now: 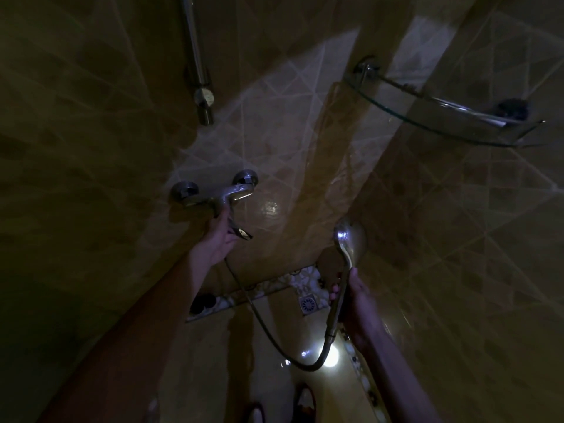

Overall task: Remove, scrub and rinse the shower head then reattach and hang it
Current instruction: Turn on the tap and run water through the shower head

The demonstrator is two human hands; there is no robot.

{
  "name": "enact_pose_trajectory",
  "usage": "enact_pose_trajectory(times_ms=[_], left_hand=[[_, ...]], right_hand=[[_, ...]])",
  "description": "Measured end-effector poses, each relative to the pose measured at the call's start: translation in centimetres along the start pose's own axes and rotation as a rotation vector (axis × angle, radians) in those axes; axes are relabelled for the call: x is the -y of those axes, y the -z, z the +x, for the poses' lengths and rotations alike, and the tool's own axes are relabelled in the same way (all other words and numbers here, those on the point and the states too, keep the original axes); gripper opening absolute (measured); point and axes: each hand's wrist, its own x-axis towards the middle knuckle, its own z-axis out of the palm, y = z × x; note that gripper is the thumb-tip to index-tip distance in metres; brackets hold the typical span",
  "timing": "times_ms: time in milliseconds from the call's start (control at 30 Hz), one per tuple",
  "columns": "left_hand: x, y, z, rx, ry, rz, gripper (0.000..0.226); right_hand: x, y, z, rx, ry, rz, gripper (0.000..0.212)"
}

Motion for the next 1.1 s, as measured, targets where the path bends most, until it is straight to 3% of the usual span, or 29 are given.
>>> enact_pose_trajectory(times_ms=[467,733,1100], left_hand=[[-0.4,-0.1,-0.3,-0.012,0.027,0.027,0.081],[-0.9,-0.1,-0.9,0.044,0.047,0.038,0.074],[-0.7,-0.2,-0.9,0.053,0.071,0.061,0.070]], right_hand=[[0.1,-0.5,-1.4,-0.008,0.065,0.007,0.034],[0.5,-1.0,-2.0,-0.049,0.172,0.005,0.022],[1.7,-0.5,-2.2,-0.040,0.214,-0.002,0.022]])
